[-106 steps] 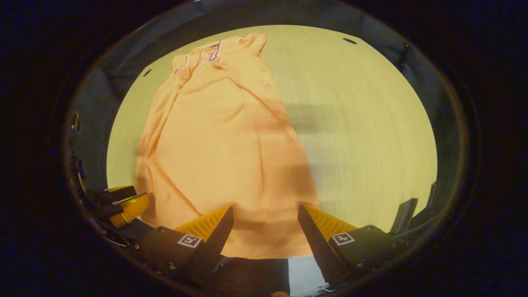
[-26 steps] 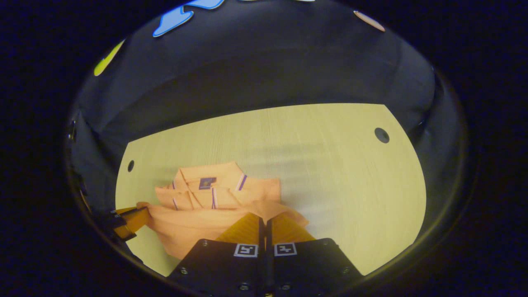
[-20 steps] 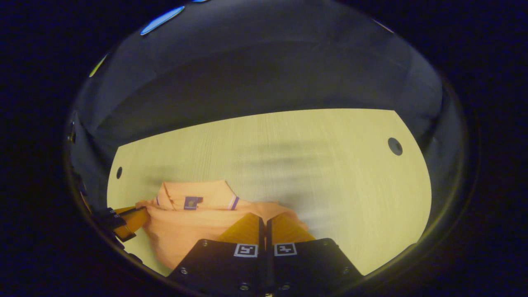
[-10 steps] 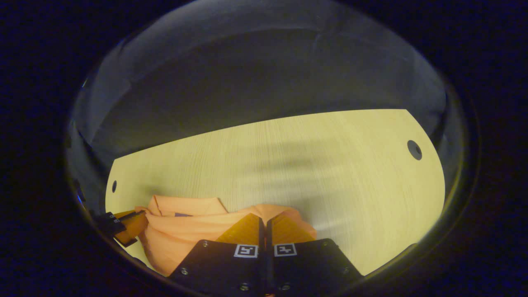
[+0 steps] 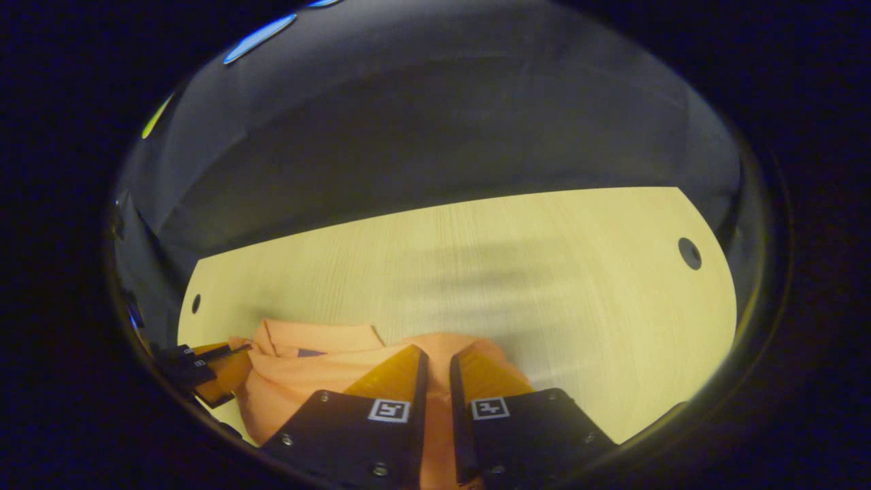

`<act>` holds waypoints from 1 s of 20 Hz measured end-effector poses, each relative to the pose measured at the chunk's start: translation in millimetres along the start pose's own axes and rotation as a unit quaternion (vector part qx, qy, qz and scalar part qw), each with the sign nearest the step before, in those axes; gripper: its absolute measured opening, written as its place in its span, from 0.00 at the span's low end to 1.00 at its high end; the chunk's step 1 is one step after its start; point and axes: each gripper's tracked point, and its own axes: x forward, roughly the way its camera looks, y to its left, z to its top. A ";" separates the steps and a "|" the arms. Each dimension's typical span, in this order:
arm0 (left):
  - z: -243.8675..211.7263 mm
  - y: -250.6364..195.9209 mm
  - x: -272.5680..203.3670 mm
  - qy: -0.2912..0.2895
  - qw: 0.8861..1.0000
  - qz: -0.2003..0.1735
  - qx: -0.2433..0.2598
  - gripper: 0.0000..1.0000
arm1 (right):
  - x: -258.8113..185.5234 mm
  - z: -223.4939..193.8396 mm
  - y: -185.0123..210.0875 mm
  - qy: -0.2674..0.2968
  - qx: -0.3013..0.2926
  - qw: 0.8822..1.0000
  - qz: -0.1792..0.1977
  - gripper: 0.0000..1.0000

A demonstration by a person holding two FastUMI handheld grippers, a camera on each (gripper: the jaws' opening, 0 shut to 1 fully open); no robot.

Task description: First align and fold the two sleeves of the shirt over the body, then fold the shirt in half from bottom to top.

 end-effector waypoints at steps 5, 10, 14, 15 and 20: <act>4.1 2.9 -17.1 -0.004 1.000 0.005 -0.014 0.61 | -16.8 5.2 -4.1 -0.018 -0.005 1.000 -0.015 0.54; 1.3 11.2 -52.4 0.001 0.999 0.016 -0.035 0.92 | -53.2 -3.1 0.3 -0.018 -0.004 1.000 -0.020 0.61; -3.2 8.3 -91.2 0.001 0.999 0.015 -0.038 0.92 | -94.5 -13.3 8.4 -0.016 -0.001 1.000 -0.014 0.61; -3.8 7.9 -103.6 0.000 0.999 0.015 -0.038 0.92 | -110.4 -16.2 11.6 -0.017 0.000 1.000 -0.014 0.61; -8.0 -9.2 -178.7 -0.019 0.999 0.007 -0.041 0.92 | -189.7 -31.2 26.3 -0.030 -0.003 1.000 -0.007 0.61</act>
